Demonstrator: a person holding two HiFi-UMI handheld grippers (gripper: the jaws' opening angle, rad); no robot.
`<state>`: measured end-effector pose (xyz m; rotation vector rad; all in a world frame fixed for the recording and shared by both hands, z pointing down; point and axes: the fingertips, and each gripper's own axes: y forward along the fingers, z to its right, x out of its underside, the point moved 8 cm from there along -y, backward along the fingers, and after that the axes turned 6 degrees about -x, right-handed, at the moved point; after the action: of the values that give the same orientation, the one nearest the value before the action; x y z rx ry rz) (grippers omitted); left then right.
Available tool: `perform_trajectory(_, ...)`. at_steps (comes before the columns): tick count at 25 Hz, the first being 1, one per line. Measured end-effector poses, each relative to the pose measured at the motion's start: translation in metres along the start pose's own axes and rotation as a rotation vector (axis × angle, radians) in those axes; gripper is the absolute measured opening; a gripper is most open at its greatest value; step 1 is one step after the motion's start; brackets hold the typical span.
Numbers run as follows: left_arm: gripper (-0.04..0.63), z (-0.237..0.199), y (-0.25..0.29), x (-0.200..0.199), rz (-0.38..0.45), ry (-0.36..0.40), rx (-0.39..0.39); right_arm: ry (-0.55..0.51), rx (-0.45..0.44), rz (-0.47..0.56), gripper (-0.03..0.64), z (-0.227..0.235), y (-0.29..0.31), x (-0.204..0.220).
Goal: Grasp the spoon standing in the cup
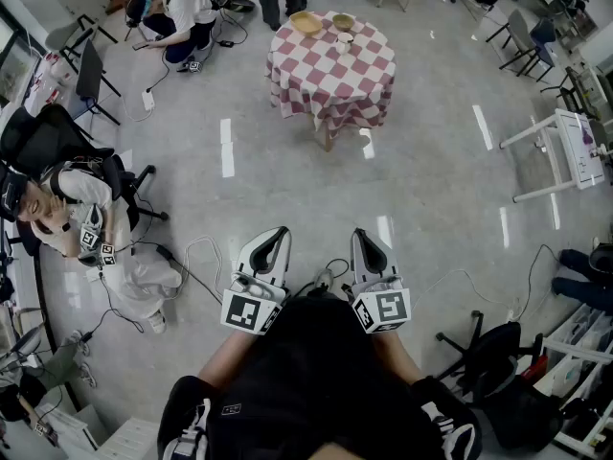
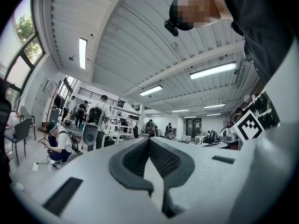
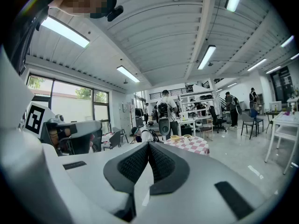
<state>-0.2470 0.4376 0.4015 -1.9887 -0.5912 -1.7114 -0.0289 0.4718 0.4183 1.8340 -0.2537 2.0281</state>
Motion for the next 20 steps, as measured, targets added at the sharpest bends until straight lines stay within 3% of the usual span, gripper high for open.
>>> perform_trajectory(20, 0.009, 0.053, 0.015, 0.008, -0.013, 0.013, -0.031, 0.039, -0.037, 0.031, 0.025, 0.039, -0.038, 0.003)
